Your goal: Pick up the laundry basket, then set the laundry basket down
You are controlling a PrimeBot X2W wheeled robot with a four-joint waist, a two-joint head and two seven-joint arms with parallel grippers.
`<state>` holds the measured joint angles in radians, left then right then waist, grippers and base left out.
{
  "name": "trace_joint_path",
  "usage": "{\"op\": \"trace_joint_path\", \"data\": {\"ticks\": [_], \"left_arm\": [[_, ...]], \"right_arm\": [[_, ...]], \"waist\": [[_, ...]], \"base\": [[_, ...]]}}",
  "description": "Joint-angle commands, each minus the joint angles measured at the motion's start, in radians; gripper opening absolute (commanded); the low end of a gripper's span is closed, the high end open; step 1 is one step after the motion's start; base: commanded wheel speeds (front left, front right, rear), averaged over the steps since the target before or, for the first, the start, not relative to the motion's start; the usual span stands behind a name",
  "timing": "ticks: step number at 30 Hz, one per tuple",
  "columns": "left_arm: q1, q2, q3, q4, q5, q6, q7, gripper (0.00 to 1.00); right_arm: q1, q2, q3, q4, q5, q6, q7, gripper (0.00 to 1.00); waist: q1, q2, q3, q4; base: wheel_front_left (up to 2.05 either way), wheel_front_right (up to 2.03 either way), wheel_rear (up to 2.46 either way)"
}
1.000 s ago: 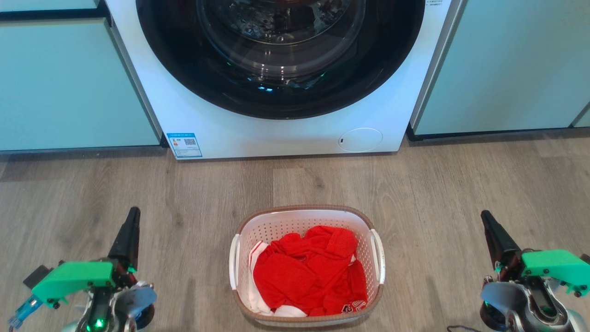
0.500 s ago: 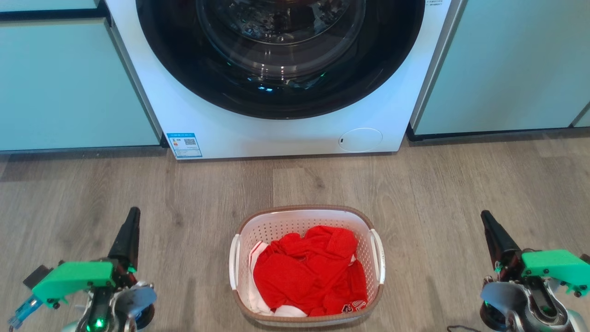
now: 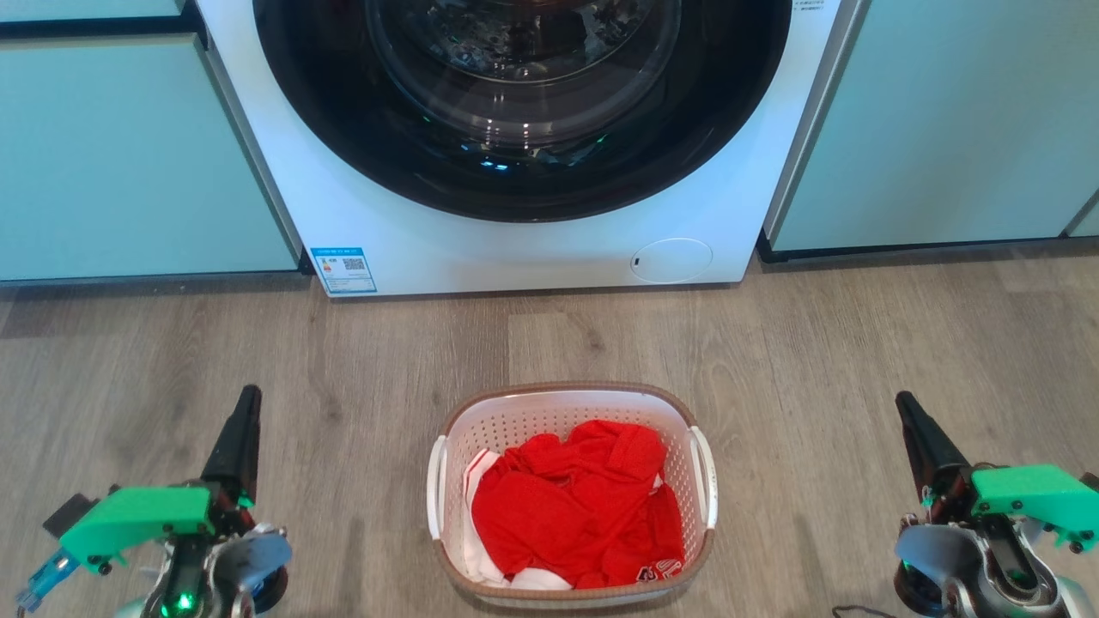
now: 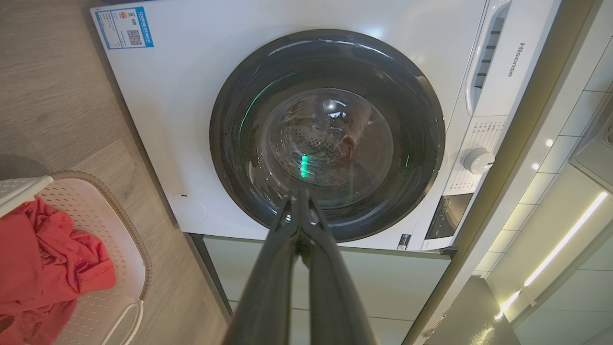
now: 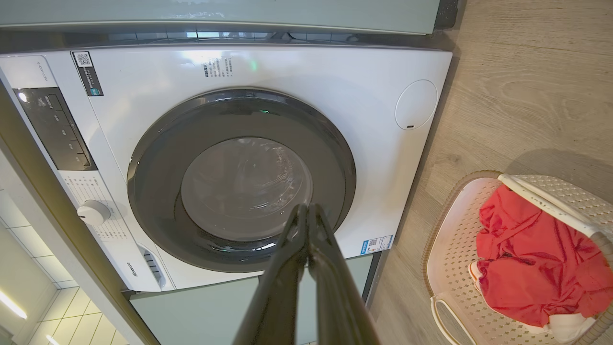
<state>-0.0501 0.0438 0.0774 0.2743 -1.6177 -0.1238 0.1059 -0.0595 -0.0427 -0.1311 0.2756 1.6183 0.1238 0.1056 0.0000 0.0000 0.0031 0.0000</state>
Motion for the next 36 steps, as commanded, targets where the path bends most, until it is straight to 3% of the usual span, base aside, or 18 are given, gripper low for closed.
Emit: {"op": "trace_joint_path", "data": {"ticks": [1, 10, 11, 15, 25, 36], "left_arm": [[-0.058, 0.006, 0.036, -0.030, 0.009, -0.007, 0.007, 0.00], [-0.058, 0.006, 0.036, -0.030, 0.009, -0.007, 0.007, 0.00], [0.001, 0.000, -0.001, 0.003, 0.000, 0.001, -0.001, 1.00], [0.033, -0.005, -0.005, 0.049, 0.001, 0.001, -0.003, 1.00], [0.034, -0.004, -0.018, 0.023, 0.023, 0.000, -0.033, 1.00], [0.025, -0.003, -0.024, -0.025, 0.144, 0.014, -0.065, 1.00]], "right_arm": [[-0.048, -0.008, 0.018, -0.031, -0.009, 0.007, 0.007, 0.00], [-0.048, -0.008, 0.018, -0.031, -0.009, 0.007, 0.007, 0.00], [0.000, 0.000, 0.001, 0.003, 0.000, 0.000, -0.001, 1.00], [0.026, 0.005, 0.007, 0.050, 0.000, 0.000, -0.004, 1.00], [0.026, 0.004, 0.025, 0.037, -0.034, 0.000, -0.033, 1.00], [0.024, 0.003, 0.029, 0.005, -0.152, 0.001, -0.066, 1.00]], "waist": [[0.0000, 0.0000, 0.000, 0.000], [0.0000, 0.0000, 0.000, 0.000], [0.0000, 0.0000, 0.000, 0.000], [0.0000, 0.0000, 0.000, 0.000], [0.0000, 0.0000, 0.000, 0.000], [0.0000, 0.0000, 0.001, 0.000]], "base": [[0.00, 0.00, 0.00], [0.00, 0.00, 0.00], [0.00, 0.00, 0.00], [0.00, 0.00, 0.00], [0.00, 0.00, 0.00], [0.00, 0.00, 0.00]]}}
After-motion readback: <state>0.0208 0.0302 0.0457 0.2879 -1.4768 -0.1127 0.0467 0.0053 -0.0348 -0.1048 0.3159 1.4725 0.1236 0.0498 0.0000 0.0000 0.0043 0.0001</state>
